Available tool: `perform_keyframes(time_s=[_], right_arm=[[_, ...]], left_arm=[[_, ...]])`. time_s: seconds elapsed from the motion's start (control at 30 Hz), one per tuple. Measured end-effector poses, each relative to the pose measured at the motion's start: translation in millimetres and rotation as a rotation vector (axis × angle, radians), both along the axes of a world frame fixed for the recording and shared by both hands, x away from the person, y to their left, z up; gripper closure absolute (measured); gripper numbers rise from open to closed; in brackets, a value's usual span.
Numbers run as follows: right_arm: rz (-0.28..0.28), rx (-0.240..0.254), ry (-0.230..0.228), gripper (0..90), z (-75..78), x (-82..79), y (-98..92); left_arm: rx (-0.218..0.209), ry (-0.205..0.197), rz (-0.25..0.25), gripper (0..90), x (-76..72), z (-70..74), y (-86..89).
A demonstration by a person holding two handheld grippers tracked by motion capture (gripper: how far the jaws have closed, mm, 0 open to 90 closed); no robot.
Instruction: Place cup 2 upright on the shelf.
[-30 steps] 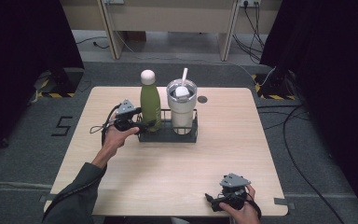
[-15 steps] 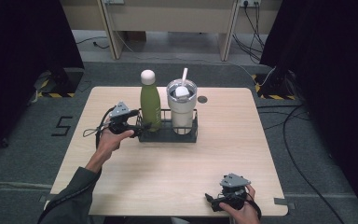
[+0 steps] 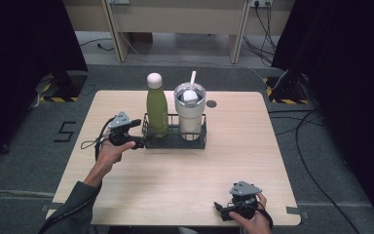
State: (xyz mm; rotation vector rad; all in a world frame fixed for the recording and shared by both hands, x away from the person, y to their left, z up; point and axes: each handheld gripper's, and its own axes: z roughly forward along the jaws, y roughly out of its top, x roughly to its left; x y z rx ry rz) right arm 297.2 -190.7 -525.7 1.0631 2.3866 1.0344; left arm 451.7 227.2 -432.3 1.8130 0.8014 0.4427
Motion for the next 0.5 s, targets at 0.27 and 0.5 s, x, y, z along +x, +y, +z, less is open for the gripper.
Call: perform_keyframes(time_s=[0.27, 0.5], right_arm=[[0.0, 0.0, 0.0, 0.4, 0.0, 0.0, 0.0], [-0.001, 0.0, 0.0, 0.4, 0.0, 0.0, 0.1]], left_arm=[[-0.011, 0.003, 0.009, 14.8, -5.8, -2.6, 4.9], [-0.013, 0.009, 0.003, 14.8, -11.9, -6.8, 7.5]])
